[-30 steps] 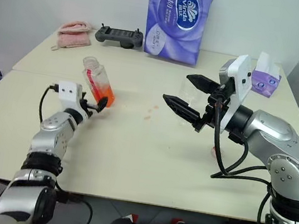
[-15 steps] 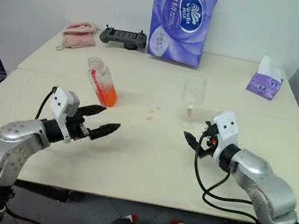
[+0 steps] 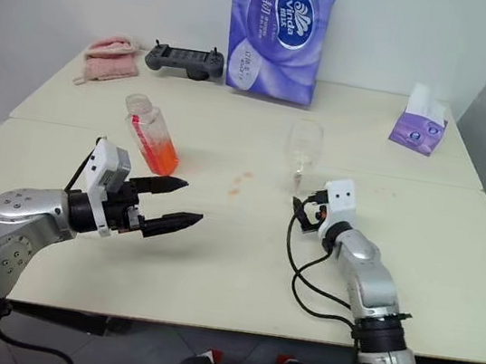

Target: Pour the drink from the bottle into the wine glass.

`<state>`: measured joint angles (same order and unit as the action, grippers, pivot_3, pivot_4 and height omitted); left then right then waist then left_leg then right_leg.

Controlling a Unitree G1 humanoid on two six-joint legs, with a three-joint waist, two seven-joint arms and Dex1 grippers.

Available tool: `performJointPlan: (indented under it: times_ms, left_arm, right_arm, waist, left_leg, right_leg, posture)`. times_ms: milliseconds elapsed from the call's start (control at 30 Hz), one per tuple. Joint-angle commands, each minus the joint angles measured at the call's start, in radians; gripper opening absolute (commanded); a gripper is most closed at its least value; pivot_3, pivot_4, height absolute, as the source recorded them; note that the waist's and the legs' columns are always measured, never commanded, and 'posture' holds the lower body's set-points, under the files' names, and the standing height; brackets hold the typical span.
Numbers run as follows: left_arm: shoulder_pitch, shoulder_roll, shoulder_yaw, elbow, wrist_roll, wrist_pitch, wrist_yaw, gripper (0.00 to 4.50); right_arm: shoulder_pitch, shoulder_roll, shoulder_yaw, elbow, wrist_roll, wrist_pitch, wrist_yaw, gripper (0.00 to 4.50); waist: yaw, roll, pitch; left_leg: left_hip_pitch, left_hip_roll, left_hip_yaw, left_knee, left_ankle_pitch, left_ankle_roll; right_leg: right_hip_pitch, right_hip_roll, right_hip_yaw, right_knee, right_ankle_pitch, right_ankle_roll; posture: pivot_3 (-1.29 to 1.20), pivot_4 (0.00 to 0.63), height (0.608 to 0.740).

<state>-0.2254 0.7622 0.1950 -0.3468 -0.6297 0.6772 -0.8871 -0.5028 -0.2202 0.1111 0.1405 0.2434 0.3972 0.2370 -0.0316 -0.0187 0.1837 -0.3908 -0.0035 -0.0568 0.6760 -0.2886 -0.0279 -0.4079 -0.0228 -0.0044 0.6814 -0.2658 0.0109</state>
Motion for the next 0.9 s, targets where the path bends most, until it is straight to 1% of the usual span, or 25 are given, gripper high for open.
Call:
performJointPlan:
  times_ms: [33, 267, 433, 567, 667, 900]
  left_arm:
    - [-0.003, 0.018, 0.044, -0.037, -0.018, -0.011, 0.002, 4.46]
    - [0.002, 0.007, 0.047, -0.048, -0.019, -0.007, 0.026, 4.46]
    - [0.005, 0.013, 0.057, -0.045, -0.018, -0.011, 0.033, 4.46]
    - [0.014, 0.011, 0.064, -0.047, -0.017, -0.013, 0.034, 4.46]
    - [0.026, 0.011, 0.069, -0.055, -0.020, -0.013, 0.036, 4.50]
    - [0.038, 0.014, 0.079, -0.052, -0.012, -0.022, 0.037, 4.50]
  right_arm:
    - [-0.054, 0.025, -0.013, 0.060, -0.032, -0.077, 0.015, 4.50]
    - [-0.157, 0.083, -0.032, 0.292, -0.080, -0.218, 0.033, 4.50]
    - [-0.234, 0.110, -0.060, 0.420, -0.086, -0.300, 0.030, 4.50]
    - [-0.263, 0.126, -0.075, 0.500, -0.100, -0.362, 0.032, 4.50]
    - [-0.280, 0.140, -0.090, 0.541, -0.099, -0.395, 0.038, 3.89]
    - [-0.286, 0.152, -0.097, 0.565, -0.110, -0.427, 0.065, 1.37]
  waist:
    - [0.004, 0.000, 0.000]
    - [0.002, 0.000, 0.000]
    - [0.000, 0.000, 0.000]
    - [0.000, 0.000, 0.000]
    - [0.000, 0.000, 0.000]
    - [0.000, 0.000, 0.000]
  left_leg:
    - [0.000, 0.000, 0.000, 0.000, 0.000, 0.000]
    - [0.000, -0.001, 0.000, 0.000, 0.000, 0.000]
    - [0.000, 0.000, 0.001, 0.000, 0.000, 0.000]
    - [0.000, 0.000, 0.001, 0.000, 0.000, 0.000]
    - [0.000, 0.000, 0.001, 0.000, 0.000, 0.000]
    - [0.000, 0.000, 0.002, 0.000, 0.000, 0.000]
  right_leg:
    - [0.000, 0.000, 0.000, 0.000, 0.000, 0.000]
    - [0.000, 0.000, 0.001, 0.000, 0.000, 0.000]
    - [0.000, 0.000, 0.003, 0.000, 0.000, 0.000]
    - [0.000, 0.000, 0.004, 0.000, 0.000, 0.000]
    - [0.000, 0.000, 0.004, 0.000, 0.000, 0.000]
    - [-0.001, 0.000, 0.005, 0.001, 0.000, 0.000]
  posture:
    - [0.00, 0.150, 0.740]
    - [0.00, 0.150, 0.740]
    - [0.00, 0.150, 0.740]
    - [0.00, 0.150, 0.740]
    - [0.00, 0.150, 0.740]
    - [0.00, 0.150, 0.740]
